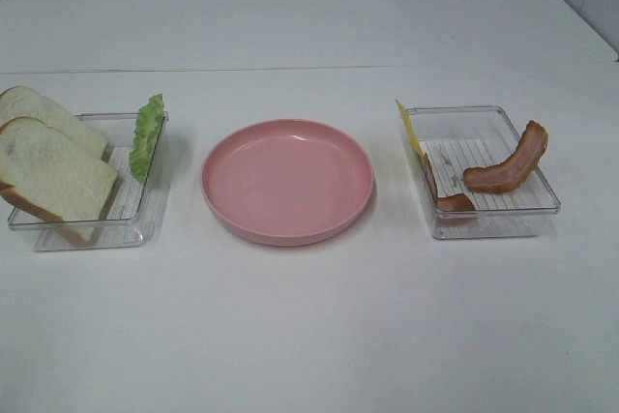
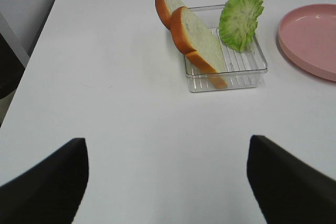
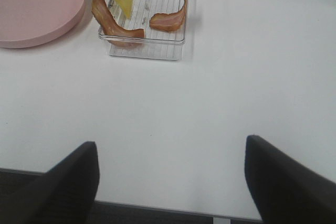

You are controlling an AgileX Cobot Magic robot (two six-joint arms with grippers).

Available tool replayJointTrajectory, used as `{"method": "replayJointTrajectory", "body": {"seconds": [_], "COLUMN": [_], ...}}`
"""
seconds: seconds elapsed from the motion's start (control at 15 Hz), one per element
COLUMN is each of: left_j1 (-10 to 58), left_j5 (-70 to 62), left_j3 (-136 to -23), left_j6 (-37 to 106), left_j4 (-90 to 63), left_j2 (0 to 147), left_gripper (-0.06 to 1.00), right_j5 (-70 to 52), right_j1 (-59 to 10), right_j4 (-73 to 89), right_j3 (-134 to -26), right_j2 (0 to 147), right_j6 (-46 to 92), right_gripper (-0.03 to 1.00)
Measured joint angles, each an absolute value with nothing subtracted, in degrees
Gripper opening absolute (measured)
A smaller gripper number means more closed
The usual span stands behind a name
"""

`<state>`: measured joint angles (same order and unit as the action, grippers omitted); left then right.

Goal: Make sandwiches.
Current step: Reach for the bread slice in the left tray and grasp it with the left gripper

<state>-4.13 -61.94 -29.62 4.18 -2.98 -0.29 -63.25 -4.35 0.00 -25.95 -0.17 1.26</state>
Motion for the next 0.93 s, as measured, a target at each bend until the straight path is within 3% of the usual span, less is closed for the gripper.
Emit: {"method": "replayJointTrajectory", "body": {"seconds": [0.93], "left_j1": [-4.13], "left_j5": [-62.28], "left_j3": [-29.97], "left_j6": [4.18], "left_j4": [-2.98], "left_j2": [0.69], "left_gripper": [0.76], "right_j5": [-63.25], "right_j1": [-4.35], "right_j4": [0.0], "right_j3": [-25.95], "right_j2": [-0.17], "right_j6": [1.26], "right_gripper": [0.75]}}
